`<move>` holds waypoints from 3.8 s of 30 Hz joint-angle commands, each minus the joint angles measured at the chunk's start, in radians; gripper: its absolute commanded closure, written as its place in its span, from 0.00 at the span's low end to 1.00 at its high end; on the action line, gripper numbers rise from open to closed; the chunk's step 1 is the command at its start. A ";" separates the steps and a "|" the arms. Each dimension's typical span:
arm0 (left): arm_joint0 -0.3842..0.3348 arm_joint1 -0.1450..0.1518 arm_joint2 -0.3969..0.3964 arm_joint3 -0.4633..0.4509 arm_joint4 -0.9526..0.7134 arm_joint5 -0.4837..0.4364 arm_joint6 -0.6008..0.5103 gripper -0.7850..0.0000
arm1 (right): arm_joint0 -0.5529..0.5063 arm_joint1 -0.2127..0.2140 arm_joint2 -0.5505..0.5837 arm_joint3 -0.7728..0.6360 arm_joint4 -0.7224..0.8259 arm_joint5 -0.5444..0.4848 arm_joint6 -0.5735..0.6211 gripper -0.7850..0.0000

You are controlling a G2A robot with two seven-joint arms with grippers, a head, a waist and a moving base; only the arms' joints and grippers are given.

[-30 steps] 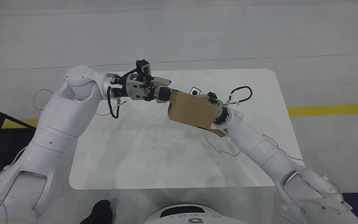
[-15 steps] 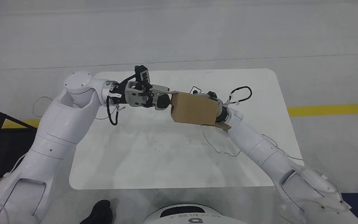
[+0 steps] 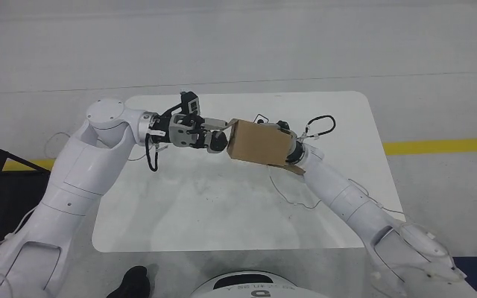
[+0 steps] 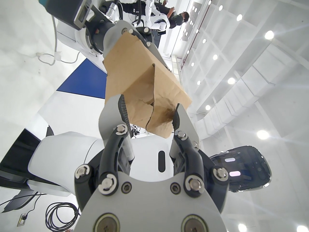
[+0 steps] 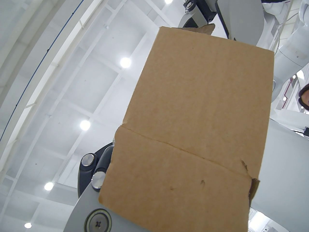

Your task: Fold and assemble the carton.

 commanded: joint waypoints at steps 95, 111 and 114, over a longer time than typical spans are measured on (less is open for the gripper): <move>-0.012 -0.035 0.070 0.009 0.161 0.031 -0.020 0.18 | 0.009 -0.016 -0.012 0.026 0.021 0.000 0.000 1.00; -0.020 -0.037 0.044 0.045 0.143 0.039 -0.004 0.20 | 0.007 -0.013 -0.009 0.020 0.023 0.000 0.000 1.00; 0.000 -0.024 0.005 0.056 0.140 0.030 -0.030 0.16 | 0.006 -0.013 -0.008 0.019 0.021 0.000 0.000 1.00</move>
